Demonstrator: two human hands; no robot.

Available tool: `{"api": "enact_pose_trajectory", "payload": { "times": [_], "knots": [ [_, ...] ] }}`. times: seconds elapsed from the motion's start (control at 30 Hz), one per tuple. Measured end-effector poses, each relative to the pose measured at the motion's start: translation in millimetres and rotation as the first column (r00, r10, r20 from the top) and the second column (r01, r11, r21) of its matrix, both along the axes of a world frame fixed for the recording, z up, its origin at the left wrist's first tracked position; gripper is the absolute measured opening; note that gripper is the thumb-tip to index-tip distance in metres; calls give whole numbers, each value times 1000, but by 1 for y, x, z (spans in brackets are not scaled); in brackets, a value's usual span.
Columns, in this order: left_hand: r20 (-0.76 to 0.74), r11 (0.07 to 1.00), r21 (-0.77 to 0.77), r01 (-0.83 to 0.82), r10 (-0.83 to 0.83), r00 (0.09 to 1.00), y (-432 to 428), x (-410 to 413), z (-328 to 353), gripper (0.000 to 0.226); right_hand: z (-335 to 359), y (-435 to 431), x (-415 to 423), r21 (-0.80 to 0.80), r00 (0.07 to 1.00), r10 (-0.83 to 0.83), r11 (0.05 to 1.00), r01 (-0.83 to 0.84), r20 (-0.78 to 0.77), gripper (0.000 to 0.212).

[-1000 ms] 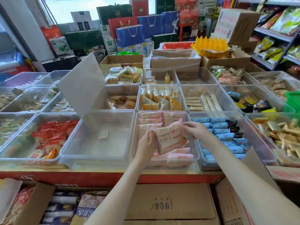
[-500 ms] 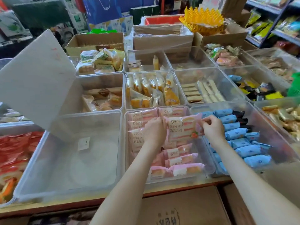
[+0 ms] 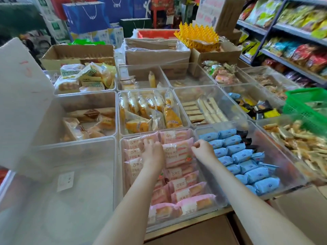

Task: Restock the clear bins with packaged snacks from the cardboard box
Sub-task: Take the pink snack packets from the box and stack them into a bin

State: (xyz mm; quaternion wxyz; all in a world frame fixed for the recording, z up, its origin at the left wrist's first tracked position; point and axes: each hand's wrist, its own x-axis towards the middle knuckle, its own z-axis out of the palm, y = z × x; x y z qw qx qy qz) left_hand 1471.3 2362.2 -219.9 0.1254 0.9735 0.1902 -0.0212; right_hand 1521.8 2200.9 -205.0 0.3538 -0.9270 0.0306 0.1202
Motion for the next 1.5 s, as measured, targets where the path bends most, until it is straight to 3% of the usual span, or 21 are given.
{"api": "enact_pose_trajectory", "payload": {
  "times": [0.2,0.3,0.43,0.57,0.7,0.87,1.17,1.33,1.5],
  "knots": [
    [33,994,105,12,-15,999,4,3,-4,33,-12,7,-3,237,971,21,971,37,-236,59],
    [99,998,48,36,-40,994,3,-2,-4,44,-14,0,-9,185,960,62,983,-10,-273,78],
    [144,991,-113,75,-59,988,-13,-14,10,65,-18,-8,-27,111,973,114,989,-93,-200,91],
    [188,989,-109,104,-82,979,-43,-36,20,58,23,-18,-59,-164,968,252,954,-249,-7,72],
    [201,987,-106,123,-100,974,-78,-63,32,47,56,-43,-78,-262,927,369,903,-341,63,54],
    [238,984,-70,165,-144,961,-136,-94,55,50,86,-95,-106,-294,899,410,888,-355,152,48],
    [424,969,-65,240,-191,885,-312,-180,128,32,145,-277,-177,-165,799,373,928,-335,472,24],
    [498,944,-74,321,-244,832,-431,-215,143,30,137,-408,-222,-150,818,367,930,-336,443,20],
    [318,936,-128,329,-275,907,-506,-218,122,33,107,-489,-227,-175,899,373,924,-339,228,25]
  ]
}}
